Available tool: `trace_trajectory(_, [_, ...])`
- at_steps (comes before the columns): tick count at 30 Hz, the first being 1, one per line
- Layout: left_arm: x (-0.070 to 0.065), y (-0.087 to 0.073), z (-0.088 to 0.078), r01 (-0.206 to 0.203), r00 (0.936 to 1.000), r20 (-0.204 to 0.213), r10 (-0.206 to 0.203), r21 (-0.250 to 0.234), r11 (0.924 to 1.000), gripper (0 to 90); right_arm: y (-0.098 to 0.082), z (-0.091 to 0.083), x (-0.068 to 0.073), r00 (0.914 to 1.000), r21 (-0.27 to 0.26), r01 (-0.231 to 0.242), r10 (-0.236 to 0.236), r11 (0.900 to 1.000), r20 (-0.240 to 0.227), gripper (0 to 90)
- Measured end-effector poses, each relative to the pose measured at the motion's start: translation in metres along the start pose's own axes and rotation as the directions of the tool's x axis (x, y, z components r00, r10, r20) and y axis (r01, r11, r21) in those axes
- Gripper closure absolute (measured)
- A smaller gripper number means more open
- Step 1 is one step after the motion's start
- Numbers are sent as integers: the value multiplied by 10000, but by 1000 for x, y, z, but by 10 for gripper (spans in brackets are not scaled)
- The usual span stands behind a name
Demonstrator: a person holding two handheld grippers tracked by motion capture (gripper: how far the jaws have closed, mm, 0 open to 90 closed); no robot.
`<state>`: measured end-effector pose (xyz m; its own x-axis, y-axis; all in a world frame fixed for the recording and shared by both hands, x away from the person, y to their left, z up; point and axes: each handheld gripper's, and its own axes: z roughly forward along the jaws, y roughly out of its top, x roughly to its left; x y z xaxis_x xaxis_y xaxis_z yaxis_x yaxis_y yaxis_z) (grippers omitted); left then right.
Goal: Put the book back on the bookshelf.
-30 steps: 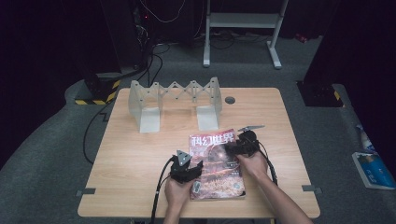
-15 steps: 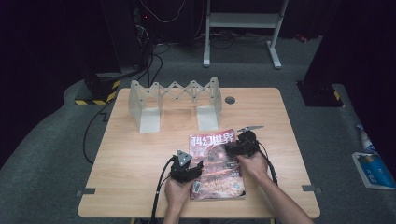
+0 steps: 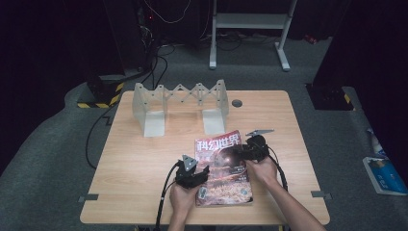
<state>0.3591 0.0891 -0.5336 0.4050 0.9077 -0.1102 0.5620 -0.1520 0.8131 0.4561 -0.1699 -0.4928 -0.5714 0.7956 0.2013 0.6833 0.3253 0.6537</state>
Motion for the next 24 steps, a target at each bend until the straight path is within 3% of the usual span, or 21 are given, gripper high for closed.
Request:
trace_trajectory(8, [0, 0, 0, -15, 10000, -19, 15, 17, 10000, 398, -2, -5, 3, 9990, 191, 266, -259, 9995, -371, 555])
trace_trajectory(13, [0, 0, 0, -5, 10000, -23, 5, -7, 10000, 398, -1, -8, 7, 9972, -65, 322, -326, 9995, -668, 558])
trace_trajectory(17, [-1, 0, 1, 25, 10000, -39, -25, -23, 10000, 401, -2, -8, 16, 9956, 96, 876, -872, 9961, -357, 553])
trace_trajectory(24, [-1, 0, 1, 20, 10000, -58, -20, -27, 10000, 403, -2, -6, 8, 9981, 287, 311, -295, 9991, -542, 542])
